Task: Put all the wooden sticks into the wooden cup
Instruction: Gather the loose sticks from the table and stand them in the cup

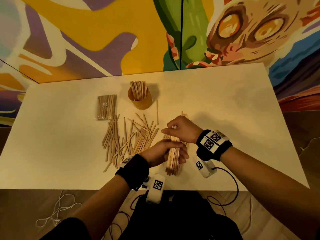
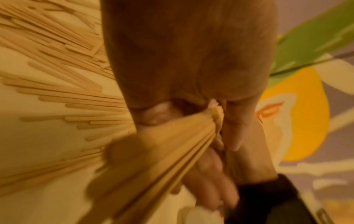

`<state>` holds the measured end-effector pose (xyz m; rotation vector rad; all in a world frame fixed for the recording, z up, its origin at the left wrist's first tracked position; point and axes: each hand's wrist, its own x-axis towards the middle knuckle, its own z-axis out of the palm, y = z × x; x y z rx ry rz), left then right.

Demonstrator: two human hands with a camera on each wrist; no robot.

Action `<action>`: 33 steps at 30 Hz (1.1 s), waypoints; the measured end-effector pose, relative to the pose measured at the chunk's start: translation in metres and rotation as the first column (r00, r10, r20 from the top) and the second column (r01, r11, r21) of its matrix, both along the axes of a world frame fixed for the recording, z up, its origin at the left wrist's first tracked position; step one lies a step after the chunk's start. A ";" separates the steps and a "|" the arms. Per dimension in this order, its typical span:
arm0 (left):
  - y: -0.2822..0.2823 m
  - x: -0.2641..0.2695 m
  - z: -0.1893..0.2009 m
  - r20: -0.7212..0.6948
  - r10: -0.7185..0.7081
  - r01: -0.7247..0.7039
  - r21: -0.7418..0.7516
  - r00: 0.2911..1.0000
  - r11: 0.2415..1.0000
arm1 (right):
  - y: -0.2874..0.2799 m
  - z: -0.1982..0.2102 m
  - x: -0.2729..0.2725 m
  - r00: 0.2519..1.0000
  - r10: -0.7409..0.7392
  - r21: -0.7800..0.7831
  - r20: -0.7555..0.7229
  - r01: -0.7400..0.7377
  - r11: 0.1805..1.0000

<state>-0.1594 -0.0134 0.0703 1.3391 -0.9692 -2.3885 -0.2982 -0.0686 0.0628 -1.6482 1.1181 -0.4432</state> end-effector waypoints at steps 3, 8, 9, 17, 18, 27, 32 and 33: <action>-0.011 0.009 0.020 -0.068 -0.083 0.086 0.050 0.994 0.995 | -0.002 0.006 0.010 0.998 0.057 -0.034 0.002 -0.057 0.998; -0.014 0.046 0.018 -0.070 -0.064 0.071 0.111 0.996 0.991 | -0.002 0.009 0.037 1.000 -0.009 -0.058 0.019 0.010 0.998; -0.014 0.051 0.017 -0.085 -0.055 0.066 0.132 0.995 0.989 | -0.002 0.008 0.042 0.999 -0.043 -0.051 0.031 0.044 0.998; -0.024 0.092 0.004 -0.225 0.044 -0.018 0.115 0.973 0.993 | -0.005 0.000 0.077 0.967 -0.210 0.098 0.143 0.197 0.975; -0.025 0.095 0.002 -0.239 0.051 -0.019 0.134 0.970 0.991 | -0.006 -0.001 0.081 0.966 -0.208 0.101 0.151 0.194 0.976; -0.045 0.129 -0.004 -0.278 -0.019 0.063 0.152 0.960 0.986 | -0.020 0.002 0.111 0.969 -0.209 0.111 0.128 0.196 0.974; -0.072 0.155 0.006 -0.176 -0.391 0.384 -0.075 0.903 0.920 | -0.024 0.003 0.119 0.993 -0.086 0.072 0.078 0.081 0.994; -0.076 0.158 0.007 -0.164 -0.432 0.424 -0.084 0.887 0.902 | -0.023 0.004 0.122 0.994 -0.074 0.063 0.080 0.069 0.996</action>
